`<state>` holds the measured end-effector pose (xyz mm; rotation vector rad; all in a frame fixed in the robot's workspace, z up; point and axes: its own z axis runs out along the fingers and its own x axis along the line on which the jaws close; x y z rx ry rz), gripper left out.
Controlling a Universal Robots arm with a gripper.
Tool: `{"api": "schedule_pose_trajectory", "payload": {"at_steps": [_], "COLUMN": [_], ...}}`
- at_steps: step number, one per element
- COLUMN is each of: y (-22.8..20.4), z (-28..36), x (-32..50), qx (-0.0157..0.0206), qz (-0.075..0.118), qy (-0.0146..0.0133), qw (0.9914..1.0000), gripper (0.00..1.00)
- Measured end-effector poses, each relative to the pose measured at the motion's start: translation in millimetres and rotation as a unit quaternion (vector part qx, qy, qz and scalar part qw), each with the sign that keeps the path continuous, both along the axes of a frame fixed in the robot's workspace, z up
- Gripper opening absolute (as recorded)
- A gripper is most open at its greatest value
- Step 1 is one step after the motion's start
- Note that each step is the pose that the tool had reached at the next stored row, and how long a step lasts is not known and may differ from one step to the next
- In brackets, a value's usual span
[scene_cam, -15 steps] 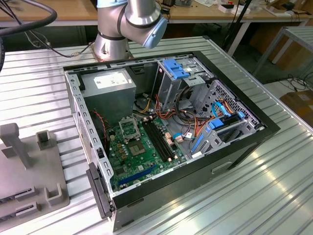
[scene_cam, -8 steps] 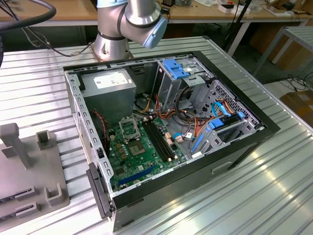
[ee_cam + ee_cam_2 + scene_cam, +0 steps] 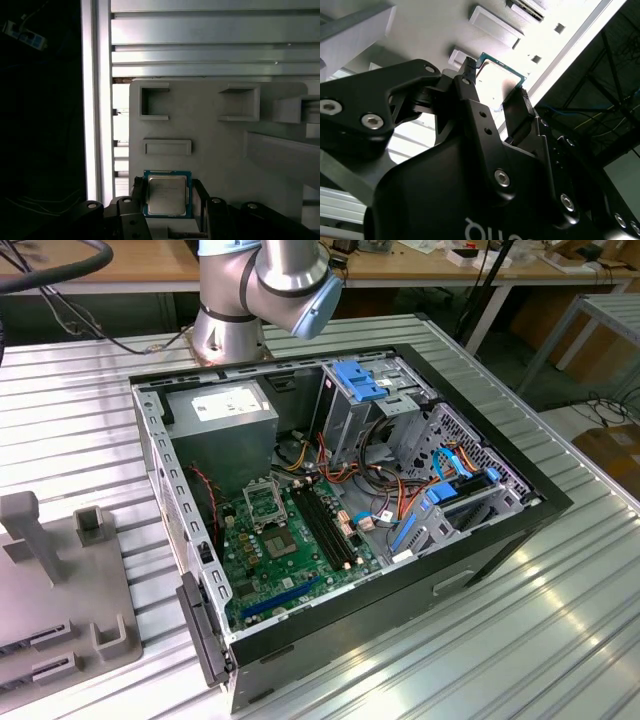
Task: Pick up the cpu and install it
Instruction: 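Pick up the cpu and move it towards the insertion slot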
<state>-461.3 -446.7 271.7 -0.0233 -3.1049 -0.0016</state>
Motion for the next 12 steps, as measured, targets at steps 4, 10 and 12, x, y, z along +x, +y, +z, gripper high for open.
{"api": "schedule_pose_trajectory", "payload": {"at_steps": [4,10,12], "y": [0.0,0.0,0.0], "z": [2.0,4.3,5.5], "x": [0.0,0.0,0.0], "qx": [0.0000,0.0000,0.0000], "qz": [0.000,0.000,0.000], "qy": [0.0000,-0.0001,0.0000], "qw": [1.00000,1.00000,1.00000], "gripper": [0.47,0.47,0.47]}}
